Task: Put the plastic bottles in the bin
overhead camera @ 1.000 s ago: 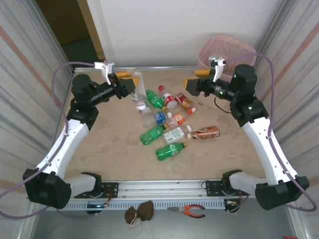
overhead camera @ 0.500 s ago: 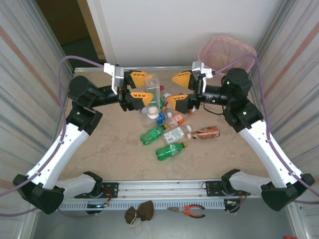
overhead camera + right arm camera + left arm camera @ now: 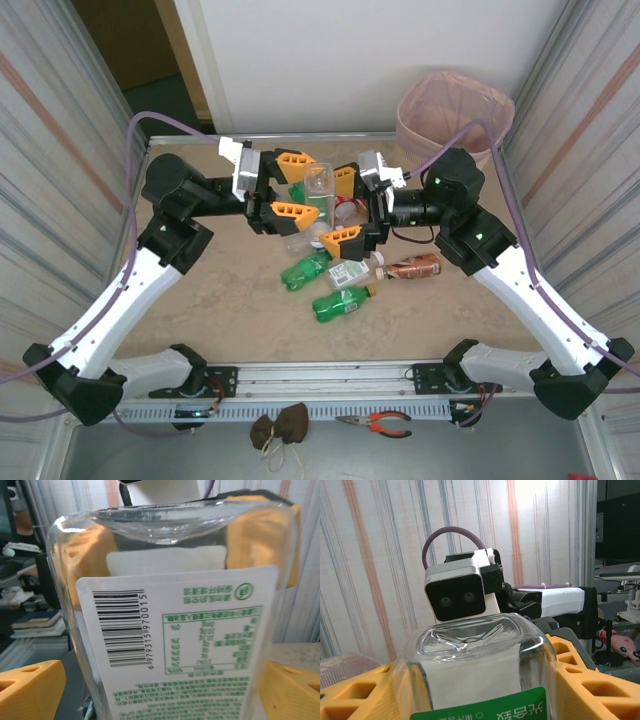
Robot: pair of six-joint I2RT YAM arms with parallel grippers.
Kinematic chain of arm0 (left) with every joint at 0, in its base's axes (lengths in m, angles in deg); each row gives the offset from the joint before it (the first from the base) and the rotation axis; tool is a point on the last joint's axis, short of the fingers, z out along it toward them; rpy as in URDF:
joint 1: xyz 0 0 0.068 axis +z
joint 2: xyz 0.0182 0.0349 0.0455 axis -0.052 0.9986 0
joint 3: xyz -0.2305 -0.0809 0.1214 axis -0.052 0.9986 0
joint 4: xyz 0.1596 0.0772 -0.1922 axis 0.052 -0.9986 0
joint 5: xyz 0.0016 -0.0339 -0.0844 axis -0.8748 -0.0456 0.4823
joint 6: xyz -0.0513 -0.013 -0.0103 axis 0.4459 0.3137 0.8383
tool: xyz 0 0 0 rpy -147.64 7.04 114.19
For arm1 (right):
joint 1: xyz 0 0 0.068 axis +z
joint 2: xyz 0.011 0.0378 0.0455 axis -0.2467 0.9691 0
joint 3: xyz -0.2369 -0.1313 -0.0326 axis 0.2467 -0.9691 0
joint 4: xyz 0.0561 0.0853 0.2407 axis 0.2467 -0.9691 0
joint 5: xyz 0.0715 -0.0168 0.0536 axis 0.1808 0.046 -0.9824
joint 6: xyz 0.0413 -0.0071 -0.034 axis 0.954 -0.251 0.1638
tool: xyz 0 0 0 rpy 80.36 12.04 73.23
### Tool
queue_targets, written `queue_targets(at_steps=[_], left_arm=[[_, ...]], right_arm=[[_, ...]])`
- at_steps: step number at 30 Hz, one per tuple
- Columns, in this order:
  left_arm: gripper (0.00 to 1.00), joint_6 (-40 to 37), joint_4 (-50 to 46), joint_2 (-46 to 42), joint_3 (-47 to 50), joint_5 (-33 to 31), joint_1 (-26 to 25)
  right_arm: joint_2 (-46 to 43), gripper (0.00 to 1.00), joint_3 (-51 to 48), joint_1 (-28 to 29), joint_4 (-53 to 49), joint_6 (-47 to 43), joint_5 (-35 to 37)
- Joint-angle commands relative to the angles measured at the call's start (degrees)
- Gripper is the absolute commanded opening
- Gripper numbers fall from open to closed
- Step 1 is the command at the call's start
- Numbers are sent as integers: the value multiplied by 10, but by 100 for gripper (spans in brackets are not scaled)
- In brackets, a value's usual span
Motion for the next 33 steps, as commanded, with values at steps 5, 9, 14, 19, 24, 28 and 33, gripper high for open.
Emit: queue_targets(at_steps=[5,9,14,19,24,28,33], left_arm=[[47,-19,16,2,-22,8,-7],[47,-22,14,0,-21,7,-7],[48,-24,14,-3,-21,3,-7],[54,-31,7,-5,-20,-5,-8],[70,-42,-7,-13,-11,-26,-8],[72,-68,-41,-29,1,-53,-7],[77,-91,-69,-52,27,-90,-7]], right_arm=[[-9,83,-1,13,-4,-3,-5],[-9,75,-1,14,0,4,4],[-9,68,1,14,8,12,12],[-10,65,2,15,13,19,26],[-17,64,5,14,13,17,55],[-19,64,16,7,-5,4,76],[-20,63,28,-24,-18,-2,87]])
